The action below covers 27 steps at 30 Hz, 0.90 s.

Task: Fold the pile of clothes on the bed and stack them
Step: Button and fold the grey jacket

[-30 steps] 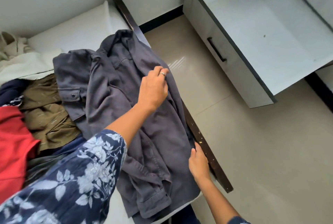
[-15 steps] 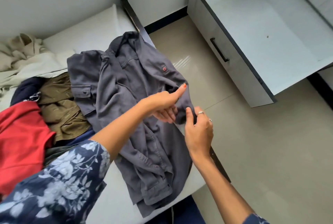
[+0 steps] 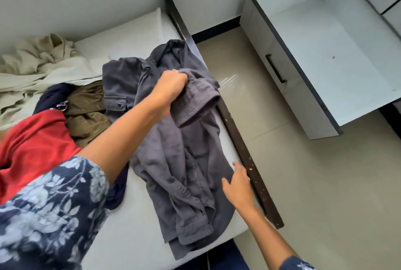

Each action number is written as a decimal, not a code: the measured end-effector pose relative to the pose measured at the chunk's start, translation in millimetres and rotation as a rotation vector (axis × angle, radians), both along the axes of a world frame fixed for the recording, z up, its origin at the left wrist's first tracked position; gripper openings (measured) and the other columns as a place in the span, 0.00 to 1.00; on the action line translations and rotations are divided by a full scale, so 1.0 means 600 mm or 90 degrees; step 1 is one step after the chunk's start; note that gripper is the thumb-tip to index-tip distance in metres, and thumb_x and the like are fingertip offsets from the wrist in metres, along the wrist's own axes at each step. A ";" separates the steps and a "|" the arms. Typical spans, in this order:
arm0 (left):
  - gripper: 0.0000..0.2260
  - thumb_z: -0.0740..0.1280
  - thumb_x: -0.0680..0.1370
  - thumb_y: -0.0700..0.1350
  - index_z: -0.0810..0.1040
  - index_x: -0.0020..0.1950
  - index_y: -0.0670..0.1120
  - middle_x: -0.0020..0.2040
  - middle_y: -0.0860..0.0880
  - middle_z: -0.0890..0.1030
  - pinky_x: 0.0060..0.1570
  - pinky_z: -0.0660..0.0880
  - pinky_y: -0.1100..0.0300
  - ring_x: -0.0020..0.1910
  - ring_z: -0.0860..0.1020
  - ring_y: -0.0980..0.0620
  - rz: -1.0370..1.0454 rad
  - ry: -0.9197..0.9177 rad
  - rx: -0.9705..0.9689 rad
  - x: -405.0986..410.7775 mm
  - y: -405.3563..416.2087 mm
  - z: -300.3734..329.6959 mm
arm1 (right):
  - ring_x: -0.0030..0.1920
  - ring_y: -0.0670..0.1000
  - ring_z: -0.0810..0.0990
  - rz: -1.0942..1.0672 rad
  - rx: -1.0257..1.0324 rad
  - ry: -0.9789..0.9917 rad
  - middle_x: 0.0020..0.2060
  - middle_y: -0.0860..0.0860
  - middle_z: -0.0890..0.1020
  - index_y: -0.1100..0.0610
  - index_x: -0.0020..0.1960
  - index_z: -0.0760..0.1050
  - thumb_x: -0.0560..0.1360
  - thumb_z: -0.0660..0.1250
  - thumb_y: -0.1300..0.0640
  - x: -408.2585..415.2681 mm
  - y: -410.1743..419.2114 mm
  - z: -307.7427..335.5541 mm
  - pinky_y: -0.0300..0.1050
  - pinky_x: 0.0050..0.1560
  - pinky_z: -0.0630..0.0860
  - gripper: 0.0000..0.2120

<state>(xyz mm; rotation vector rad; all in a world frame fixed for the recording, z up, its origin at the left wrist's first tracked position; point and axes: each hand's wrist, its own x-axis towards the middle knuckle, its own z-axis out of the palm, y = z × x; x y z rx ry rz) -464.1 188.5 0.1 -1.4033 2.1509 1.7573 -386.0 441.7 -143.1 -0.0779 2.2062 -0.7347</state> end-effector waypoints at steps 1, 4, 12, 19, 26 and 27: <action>0.10 0.57 0.71 0.35 0.73 0.35 0.47 0.33 0.49 0.73 0.29 0.66 0.64 0.33 0.70 0.52 0.013 0.020 -0.007 -0.002 -0.017 0.003 | 0.72 0.57 0.64 0.030 0.032 -0.036 0.73 0.56 0.63 0.60 0.76 0.53 0.75 0.68 0.58 -0.001 0.010 -0.027 0.48 0.70 0.64 0.35; 0.04 0.59 0.65 0.38 0.70 0.32 0.46 0.31 0.48 0.71 0.37 0.65 0.54 0.38 0.69 0.49 0.024 0.072 -0.049 -0.007 -0.074 0.017 | 0.70 0.57 0.67 0.146 0.111 -0.024 0.71 0.53 0.65 0.55 0.76 0.56 0.73 0.70 0.50 -0.007 0.010 -0.076 0.52 0.69 0.66 0.37; 0.10 0.68 0.73 0.50 0.78 0.44 0.43 0.35 0.49 0.78 0.34 0.74 0.61 0.30 0.77 0.56 -0.254 -0.121 0.045 -0.001 -0.185 0.138 | 0.48 0.58 0.80 -0.107 0.000 0.050 0.44 0.55 0.80 0.61 0.49 0.74 0.74 0.71 0.56 -0.012 0.039 -0.010 0.50 0.47 0.75 0.10; 0.10 0.55 0.81 0.38 0.73 0.43 0.44 0.28 0.52 0.77 0.26 0.72 0.67 0.24 0.74 0.60 -0.097 0.174 0.036 -0.016 -0.228 0.232 | 0.49 0.61 0.80 -0.115 0.026 0.142 0.47 0.58 0.82 0.54 0.63 0.73 0.77 0.67 0.54 0.027 0.026 0.043 0.48 0.43 0.71 0.16; 0.09 0.57 0.81 0.40 0.70 0.61 0.43 0.35 0.53 0.79 0.28 0.73 0.69 0.30 0.77 0.60 -0.020 0.408 -0.060 0.094 -0.312 0.294 | 0.19 0.54 0.72 0.320 0.001 0.451 0.29 0.50 0.80 0.44 0.54 0.80 0.63 0.62 0.58 0.110 -0.013 0.089 0.40 0.16 0.66 0.22; 0.10 0.58 0.81 0.43 0.69 0.62 0.43 0.35 0.52 0.77 0.25 0.72 0.67 0.28 0.75 0.59 0.003 0.410 -0.051 0.125 -0.325 0.294 | 0.17 0.53 0.70 0.360 -0.002 0.473 0.28 0.50 0.78 0.45 0.53 0.79 0.62 0.59 0.58 0.131 -0.013 0.078 0.39 0.16 0.65 0.23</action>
